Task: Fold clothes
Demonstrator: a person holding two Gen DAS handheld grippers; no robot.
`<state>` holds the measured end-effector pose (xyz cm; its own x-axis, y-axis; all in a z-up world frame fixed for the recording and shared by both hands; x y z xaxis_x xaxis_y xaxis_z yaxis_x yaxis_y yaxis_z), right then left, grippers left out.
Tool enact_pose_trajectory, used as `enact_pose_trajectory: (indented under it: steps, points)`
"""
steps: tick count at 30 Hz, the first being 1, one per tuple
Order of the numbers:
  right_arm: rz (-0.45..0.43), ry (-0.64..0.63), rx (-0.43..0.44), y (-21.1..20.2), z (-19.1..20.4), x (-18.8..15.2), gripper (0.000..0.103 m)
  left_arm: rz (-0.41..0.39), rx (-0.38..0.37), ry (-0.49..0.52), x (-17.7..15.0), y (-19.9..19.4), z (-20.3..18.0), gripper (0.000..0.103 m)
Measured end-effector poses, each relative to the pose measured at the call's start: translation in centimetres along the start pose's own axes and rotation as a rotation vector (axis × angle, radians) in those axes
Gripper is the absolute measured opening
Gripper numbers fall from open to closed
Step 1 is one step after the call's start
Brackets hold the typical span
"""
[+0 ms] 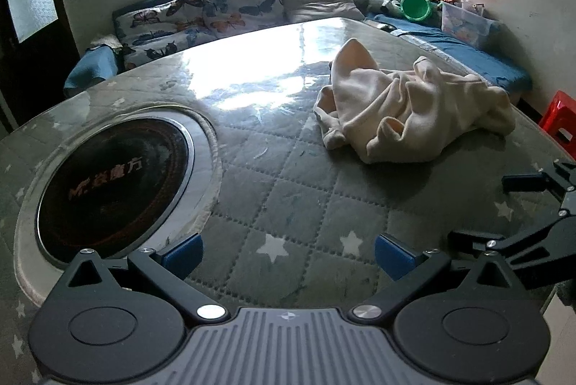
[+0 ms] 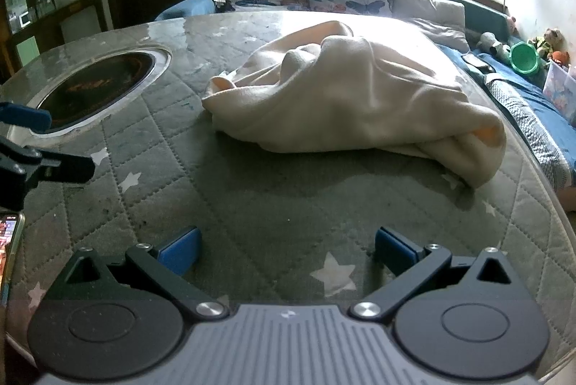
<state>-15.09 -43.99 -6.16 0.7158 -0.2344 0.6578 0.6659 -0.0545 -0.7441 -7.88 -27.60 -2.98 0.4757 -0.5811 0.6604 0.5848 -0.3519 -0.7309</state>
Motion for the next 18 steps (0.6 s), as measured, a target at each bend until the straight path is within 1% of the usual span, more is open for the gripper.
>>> enact_pose_trajectory:
  steps: [4, 10, 14, 18]
  points:
    - [0.011, -0.003, -0.001, 0.1, 0.0, 0.1, 0.103, -0.012, 0.009, 0.018, 1.0, -0.4, 0.9, 0.103]
    - [0.028, -0.013, 0.012, 0.0, 0.2, 0.2, 0.103, -0.011, 0.022, 0.010, 1.8, -0.3, 2.3, 0.103]
    - [0.023, -0.015, 0.016, 0.0, 0.2, 0.7, 0.103, -0.007, 0.009, 0.008, 2.0, 0.1, 2.6, 0.103]
    - [-0.002, -0.046, 0.005, -0.2, 0.3, 1.5, 0.102, -0.004, -0.011, 0.020, 2.4, 0.9, 2.5, 0.103]
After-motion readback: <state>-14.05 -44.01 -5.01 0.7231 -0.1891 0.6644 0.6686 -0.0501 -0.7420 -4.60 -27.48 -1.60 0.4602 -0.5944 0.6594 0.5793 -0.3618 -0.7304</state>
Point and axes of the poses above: each gripper's, at about its wrist camera, not at the fingertips, and y roughly the way its jaws point, z to its left, x to its top, the point moved 10 cm from there along y, roughly the way its jaws point, and after that the axes turned 10 degrees about y, right-handed, at the moved point
